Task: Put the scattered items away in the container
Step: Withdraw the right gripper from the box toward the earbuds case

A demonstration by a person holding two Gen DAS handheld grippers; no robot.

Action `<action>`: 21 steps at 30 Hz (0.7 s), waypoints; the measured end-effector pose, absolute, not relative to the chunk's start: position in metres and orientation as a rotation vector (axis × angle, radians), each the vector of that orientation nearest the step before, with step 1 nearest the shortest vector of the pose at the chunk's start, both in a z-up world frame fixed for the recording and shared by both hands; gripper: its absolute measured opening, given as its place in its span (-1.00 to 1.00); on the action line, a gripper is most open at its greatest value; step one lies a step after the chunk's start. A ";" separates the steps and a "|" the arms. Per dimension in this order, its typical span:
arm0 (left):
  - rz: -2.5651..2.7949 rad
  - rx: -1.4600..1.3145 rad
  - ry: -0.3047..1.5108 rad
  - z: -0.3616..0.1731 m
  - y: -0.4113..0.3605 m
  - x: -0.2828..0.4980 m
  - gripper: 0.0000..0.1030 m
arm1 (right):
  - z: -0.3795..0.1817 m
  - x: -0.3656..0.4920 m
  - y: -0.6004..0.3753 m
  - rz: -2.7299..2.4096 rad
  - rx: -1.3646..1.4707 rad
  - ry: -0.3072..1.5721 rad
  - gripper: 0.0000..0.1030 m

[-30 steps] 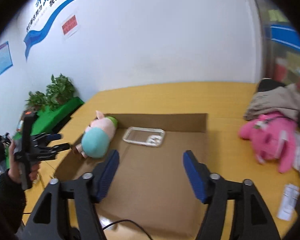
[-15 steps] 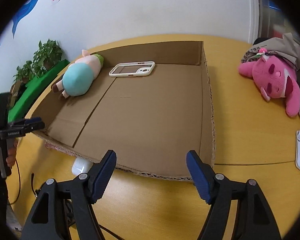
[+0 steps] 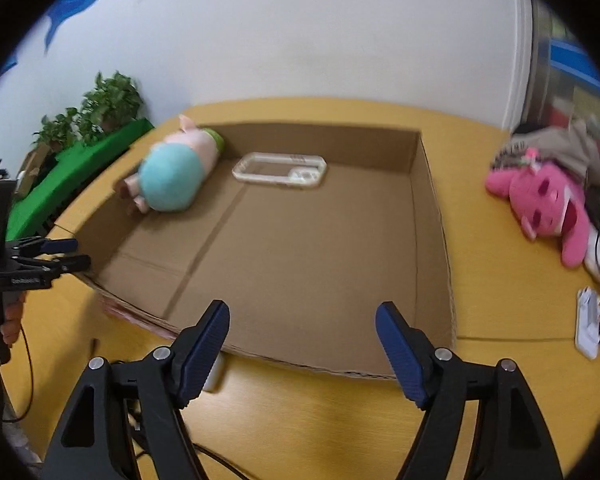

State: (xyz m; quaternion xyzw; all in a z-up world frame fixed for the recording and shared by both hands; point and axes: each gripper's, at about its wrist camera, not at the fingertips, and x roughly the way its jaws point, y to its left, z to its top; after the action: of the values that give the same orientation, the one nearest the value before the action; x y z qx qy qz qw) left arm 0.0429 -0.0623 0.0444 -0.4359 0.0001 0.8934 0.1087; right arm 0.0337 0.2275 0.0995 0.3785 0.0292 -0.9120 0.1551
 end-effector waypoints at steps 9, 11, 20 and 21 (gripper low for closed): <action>2.659 -1.000 -0.022 0.092 -0.033 0.084 0.90 | 0.129 0.064 0.192 -2.715 0.959 0.140 0.47; 2.657 -0.994 -0.025 0.092 -0.031 0.088 0.90 | 0.126 0.065 0.189 -2.711 0.982 0.141 0.47; 2.634 -1.008 -0.050 0.086 -0.020 0.093 0.90 | 0.122 0.071 0.185 -2.690 1.013 0.118 0.47; 2.631 -1.010 -0.051 0.085 -0.019 0.093 0.90 | 0.122 0.071 0.185 -2.687 1.013 0.117 0.47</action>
State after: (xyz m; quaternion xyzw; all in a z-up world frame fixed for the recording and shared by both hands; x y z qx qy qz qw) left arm 0.0933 -0.0193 0.0852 -0.3537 -0.0178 0.9213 0.1605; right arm 0.0709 0.1852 0.1217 0.3494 0.0404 -0.9266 0.1332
